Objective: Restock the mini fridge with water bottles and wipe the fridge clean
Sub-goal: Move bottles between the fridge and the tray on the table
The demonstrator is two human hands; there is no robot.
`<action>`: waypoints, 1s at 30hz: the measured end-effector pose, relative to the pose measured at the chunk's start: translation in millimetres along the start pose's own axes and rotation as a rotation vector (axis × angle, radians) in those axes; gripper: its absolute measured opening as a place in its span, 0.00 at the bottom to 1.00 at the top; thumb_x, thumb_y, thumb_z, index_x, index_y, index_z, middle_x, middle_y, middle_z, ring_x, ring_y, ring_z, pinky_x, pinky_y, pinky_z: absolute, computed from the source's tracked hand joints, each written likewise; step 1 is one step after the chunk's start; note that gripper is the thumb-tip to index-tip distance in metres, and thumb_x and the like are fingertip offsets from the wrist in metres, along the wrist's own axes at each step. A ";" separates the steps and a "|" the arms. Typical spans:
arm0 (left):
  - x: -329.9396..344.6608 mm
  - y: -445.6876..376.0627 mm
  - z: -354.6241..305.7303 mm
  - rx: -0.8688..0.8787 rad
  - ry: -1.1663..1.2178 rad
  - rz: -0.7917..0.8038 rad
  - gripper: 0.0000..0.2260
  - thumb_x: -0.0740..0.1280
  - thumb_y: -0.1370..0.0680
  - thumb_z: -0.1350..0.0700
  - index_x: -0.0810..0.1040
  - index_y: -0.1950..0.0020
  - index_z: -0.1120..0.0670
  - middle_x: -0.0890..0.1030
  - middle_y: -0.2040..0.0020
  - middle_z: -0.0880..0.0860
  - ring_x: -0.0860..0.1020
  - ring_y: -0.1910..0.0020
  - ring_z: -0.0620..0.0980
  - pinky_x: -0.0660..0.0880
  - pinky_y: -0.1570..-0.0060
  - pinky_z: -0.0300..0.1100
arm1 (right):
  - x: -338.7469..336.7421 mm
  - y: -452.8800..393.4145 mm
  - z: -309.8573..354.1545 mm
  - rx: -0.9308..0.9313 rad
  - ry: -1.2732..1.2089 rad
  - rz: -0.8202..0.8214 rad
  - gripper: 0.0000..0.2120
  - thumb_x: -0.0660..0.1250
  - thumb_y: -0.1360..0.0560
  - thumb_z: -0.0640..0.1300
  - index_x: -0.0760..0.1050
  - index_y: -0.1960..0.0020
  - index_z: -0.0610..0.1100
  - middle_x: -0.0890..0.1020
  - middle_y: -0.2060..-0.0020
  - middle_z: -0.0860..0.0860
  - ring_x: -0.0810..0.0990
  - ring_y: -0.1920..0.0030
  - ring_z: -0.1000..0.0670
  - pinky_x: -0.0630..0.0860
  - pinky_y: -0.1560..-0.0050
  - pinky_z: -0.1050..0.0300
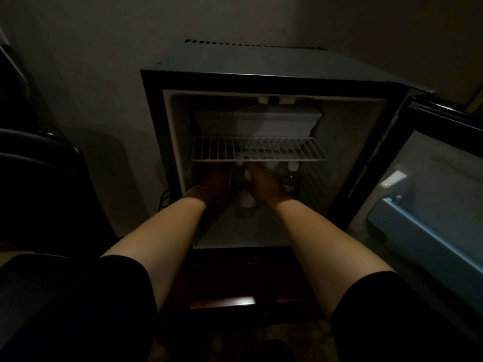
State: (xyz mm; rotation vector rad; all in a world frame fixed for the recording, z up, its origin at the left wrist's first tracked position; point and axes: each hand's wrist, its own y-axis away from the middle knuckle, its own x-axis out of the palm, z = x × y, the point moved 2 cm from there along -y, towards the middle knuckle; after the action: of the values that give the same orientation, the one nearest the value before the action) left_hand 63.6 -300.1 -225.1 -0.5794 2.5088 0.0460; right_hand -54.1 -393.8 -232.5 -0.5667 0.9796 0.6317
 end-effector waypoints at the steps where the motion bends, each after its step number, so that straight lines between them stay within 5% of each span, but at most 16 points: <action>1: -0.2 -2.7 1.9 -0.007 -0.057 -0.013 0.10 0.70 0.23 0.46 0.78 0.43 0.43 0.79 0.47 0.44 0.78 0.48 0.44 0.74 0.50 0.38 | -1.9 0.7 0.4 0.007 0.038 -0.004 0.21 0.67 0.22 0.44 0.69 0.31 0.47 0.76 0.36 0.44 0.76 0.38 0.40 0.75 0.38 0.40; 8: -5.0 -13.9 -2.3 -0.014 -0.347 0.092 0.13 0.64 0.22 0.40 0.75 0.40 0.41 0.75 0.42 0.45 0.75 0.42 0.49 0.72 0.37 0.53 | -13.4 17.4 -5.1 0.006 0.041 0.099 0.18 0.65 0.20 0.41 0.72 0.30 0.43 0.74 0.33 0.41 0.72 0.33 0.39 0.70 0.32 0.46; 13: -3.5 -9.7 5.1 -0.122 0.006 -0.021 0.13 0.61 0.17 0.47 0.76 0.36 0.51 0.77 0.39 0.55 0.75 0.39 0.57 0.70 0.35 0.53 | -13.8 23.1 -1.4 0.041 0.046 0.104 0.17 0.65 0.20 0.41 0.73 0.31 0.41 0.73 0.32 0.40 0.71 0.32 0.40 0.68 0.30 0.45; 16: -1.1 5.0 -5.7 -0.106 0.117 -0.027 0.10 0.61 0.18 0.47 0.77 0.44 0.51 0.77 0.42 0.56 0.76 0.42 0.57 0.70 0.34 0.54 | -10.8 26.2 1.3 0.106 -0.007 0.152 0.14 0.65 0.20 0.40 0.74 0.35 0.43 0.76 0.37 0.43 0.75 0.36 0.41 0.72 0.34 0.48; 24: -8.1 41.6 -32.4 -0.039 -0.382 0.211 0.17 0.62 0.17 0.52 0.72 0.29 0.52 0.74 0.31 0.59 0.73 0.34 0.59 0.69 0.34 0.49 | -21.4 53.1 23.7 0.256 -0.057 0.311 0.18 0.68 0.22 0.43 0.71 0.34 0.48 0.74 0.38 0.46 0.74 0.37 0.43 0.71 0.37 0.48; 30: -20.7 84.4 -59.1 -0.018 -0.540 0.232 0.14 0.68 0.22 0.50 0.78 0.38 0.54 0.80 0.42 0.59 0.79 0.46 0.58 0.75 0.51 0.44 | -53.1 107.5 44.6 0.220 -0.015 0.277 0.16 0.70 0.27 0.50 0.76 0.40 0.53 0.79 0.45 0.50 0.80 0.46 0.46 0.79 0.43 0.47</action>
State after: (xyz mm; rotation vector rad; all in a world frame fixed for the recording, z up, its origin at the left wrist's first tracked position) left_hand 13.8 -224.4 -171.7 -0.2353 2.0335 0.2741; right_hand -126.7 -301.3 -182.2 -0.2324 1.1072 0.7608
